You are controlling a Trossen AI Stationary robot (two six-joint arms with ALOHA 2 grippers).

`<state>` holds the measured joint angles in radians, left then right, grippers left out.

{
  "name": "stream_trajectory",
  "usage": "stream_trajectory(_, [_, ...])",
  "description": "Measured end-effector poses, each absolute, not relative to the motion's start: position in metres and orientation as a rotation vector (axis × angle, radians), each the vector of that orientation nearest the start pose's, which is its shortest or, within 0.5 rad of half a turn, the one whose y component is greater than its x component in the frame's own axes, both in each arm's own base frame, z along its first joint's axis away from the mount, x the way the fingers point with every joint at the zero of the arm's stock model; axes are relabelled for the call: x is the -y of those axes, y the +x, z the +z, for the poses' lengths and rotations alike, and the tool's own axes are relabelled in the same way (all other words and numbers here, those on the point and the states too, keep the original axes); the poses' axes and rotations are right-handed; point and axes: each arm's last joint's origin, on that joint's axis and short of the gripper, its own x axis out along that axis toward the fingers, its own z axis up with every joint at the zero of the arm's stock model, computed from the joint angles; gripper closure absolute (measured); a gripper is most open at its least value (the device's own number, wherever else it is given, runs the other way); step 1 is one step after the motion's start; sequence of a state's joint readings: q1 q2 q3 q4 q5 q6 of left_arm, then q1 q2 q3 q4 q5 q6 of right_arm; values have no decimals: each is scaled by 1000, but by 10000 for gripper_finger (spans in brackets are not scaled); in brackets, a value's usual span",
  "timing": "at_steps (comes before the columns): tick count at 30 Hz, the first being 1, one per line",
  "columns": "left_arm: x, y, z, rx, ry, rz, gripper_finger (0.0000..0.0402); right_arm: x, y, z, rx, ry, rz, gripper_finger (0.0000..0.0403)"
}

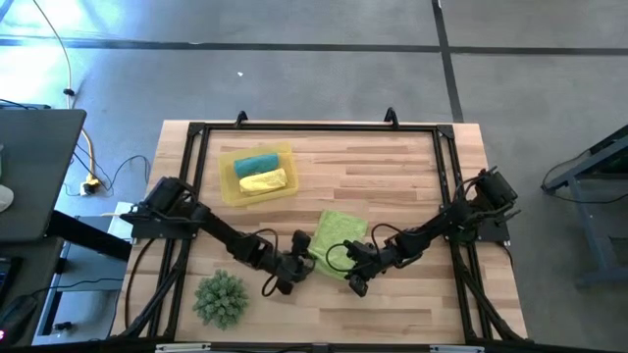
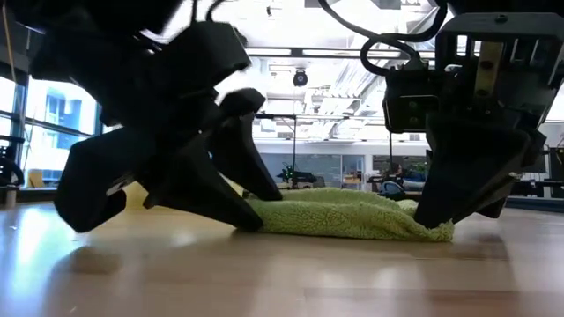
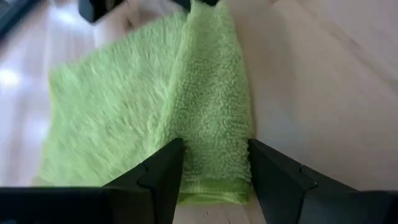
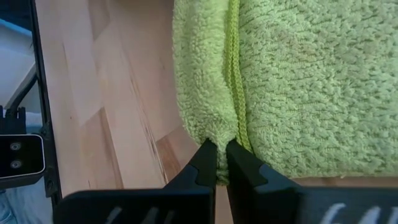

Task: Roll microfiber towels into tight, uniform cylinder then place into a basket
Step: Roll the green microfiber towel

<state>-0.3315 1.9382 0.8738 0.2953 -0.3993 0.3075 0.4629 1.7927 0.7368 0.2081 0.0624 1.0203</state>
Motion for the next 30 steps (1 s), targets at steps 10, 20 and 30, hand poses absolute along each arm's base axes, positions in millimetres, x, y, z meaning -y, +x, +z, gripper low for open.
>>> stream_trajectory(10, [81, 343, 96, -815, 101, -99, 234, -139, 283, 105, -919, 665, -37, 386])
stream_trajectory(20, [81, 339, 92, -883, -135, -45, 287, -137, 278, 141, -833, 469, 152, 301])
stream_trajectory(30, [73, 341, 92, -897, -367, 36, 361, -171, 253, 169, -578, -174, 213, 293])
